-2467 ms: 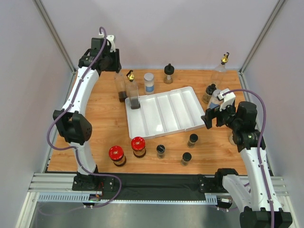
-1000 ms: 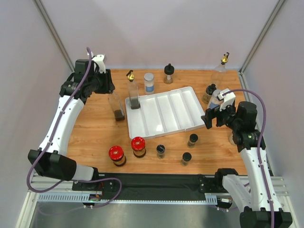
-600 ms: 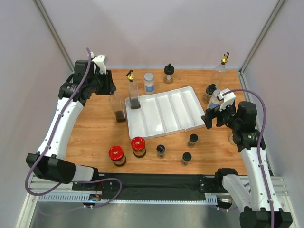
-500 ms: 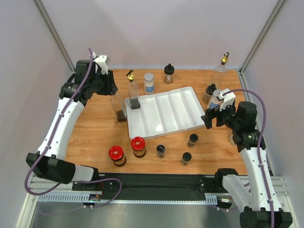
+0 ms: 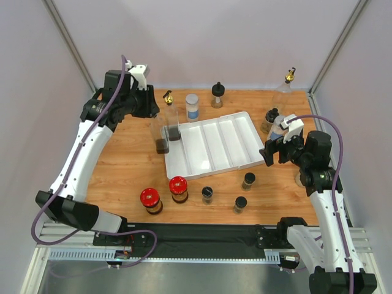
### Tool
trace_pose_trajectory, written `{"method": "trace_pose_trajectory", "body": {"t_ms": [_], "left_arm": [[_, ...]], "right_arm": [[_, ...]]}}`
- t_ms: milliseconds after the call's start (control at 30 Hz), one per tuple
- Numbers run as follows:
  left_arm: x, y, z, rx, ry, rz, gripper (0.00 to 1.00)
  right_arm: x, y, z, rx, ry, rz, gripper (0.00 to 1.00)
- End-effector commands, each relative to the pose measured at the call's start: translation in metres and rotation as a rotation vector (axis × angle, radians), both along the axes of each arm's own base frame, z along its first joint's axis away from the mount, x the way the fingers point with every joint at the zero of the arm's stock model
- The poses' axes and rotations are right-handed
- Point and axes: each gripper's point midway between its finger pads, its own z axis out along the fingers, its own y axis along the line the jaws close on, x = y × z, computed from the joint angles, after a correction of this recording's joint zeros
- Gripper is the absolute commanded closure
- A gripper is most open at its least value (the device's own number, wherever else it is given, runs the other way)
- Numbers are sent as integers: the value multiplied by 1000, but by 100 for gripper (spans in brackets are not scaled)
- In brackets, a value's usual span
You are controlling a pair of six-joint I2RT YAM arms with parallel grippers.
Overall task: Organize the condiment bottles
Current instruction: Pick up the bottle from the center of the board, then place the bottle in the storage box.
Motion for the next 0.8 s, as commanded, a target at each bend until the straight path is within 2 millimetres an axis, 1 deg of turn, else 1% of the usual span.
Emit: {"method": "trace_pose_trajectory", "body": {"t_ms": [0, 133, 267, 333, 367, 600, 633, 767], "left_arm": [[8, -7, 44, -58, -122, 6, 100], [12, -15, 38, -69, -111, -6, 100], [18, -30, 34, -91, -99, -28, 100], [21, -34, 35, -102, -99, -31, 100], [23, -38, 32, -102, -92, -34, 100], [33, -44, 31, -108, -97, -31, 100], [34, -44, 34, -111, -102, -30, 100], [37, -48, 38, -111, -107, -32, 100]], "right_arm": [[2, 0, 3, -10, -26, 5, 0], [1, 0, 3, -10, -26, 5, 0], [1, -1, 3, -12, -26, 0, 0], [2, -1, 3, -13, -27, -1, 0], [2, -1, 3, -13, -24, -1, 0], [2, -1, 3, -14, -25, -2, 0], [2, -1, 3, -16, -26, -1, 0], [2, -1, 2, -16, -24, -1, 0]]}}
